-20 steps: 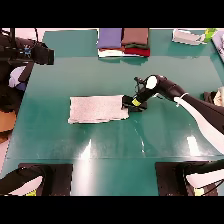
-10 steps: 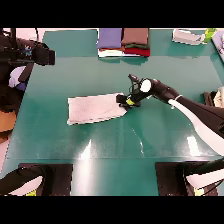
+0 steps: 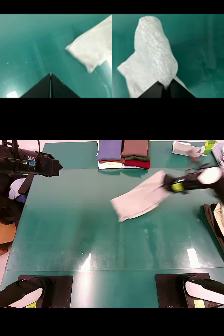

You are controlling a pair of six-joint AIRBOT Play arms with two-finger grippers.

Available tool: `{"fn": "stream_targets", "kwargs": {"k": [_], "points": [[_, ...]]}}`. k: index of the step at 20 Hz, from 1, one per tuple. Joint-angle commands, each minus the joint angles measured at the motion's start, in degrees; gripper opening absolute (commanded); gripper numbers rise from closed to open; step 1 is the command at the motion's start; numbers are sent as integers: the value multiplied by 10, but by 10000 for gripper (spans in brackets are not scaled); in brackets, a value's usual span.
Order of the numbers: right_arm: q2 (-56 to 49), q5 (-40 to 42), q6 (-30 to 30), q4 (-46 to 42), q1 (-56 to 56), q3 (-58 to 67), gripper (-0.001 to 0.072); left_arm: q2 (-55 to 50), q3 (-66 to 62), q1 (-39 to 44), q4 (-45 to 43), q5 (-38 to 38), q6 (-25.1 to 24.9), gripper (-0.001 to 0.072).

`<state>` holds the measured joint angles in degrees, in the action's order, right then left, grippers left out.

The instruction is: Fold the shirts.

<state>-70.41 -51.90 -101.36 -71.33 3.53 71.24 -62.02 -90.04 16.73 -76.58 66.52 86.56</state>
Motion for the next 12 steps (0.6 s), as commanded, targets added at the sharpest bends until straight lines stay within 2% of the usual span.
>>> {"fn": "stream_targets", "kwargs": {"k": [1,3,6,12], "points": [[57,-26,57,-7,171,24,12,0,0,0,16,-5,0,19],[52,-56,91,-7,253,73,12,0,0,0,19,-5,5,19],[9,-102,100,-3,350,149,12,0,0,0,22,-5,5,19],[-82,-158,101,-3,400,257,12,0,0,0,24,7,21,19]]}}
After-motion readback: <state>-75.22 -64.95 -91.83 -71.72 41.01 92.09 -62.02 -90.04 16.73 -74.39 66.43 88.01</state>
